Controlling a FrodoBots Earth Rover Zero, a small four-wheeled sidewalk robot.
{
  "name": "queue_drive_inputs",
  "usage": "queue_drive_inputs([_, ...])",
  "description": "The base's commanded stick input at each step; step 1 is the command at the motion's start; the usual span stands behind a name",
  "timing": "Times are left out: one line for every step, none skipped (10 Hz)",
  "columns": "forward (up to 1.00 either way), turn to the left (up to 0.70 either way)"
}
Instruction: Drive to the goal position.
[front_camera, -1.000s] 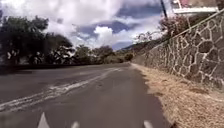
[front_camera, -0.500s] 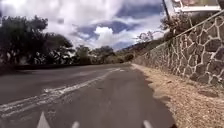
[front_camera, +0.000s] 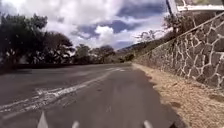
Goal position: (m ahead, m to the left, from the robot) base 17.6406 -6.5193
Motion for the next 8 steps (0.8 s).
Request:
queue_drive_inputs([0.5,-0.25])
queue_drive_inputs([0.5,-0.25])
queue_drive_inputs([0.5,-0.25])
queue_drive_inputs([0.5,-0.19])
queue_drive_inputs([0.5,-0.1])
queue_drive_inputs([0.5,-0.02])
queue_drive_inputs([0.5,0.0])
queue_drive_inputs([0.5,0.0])
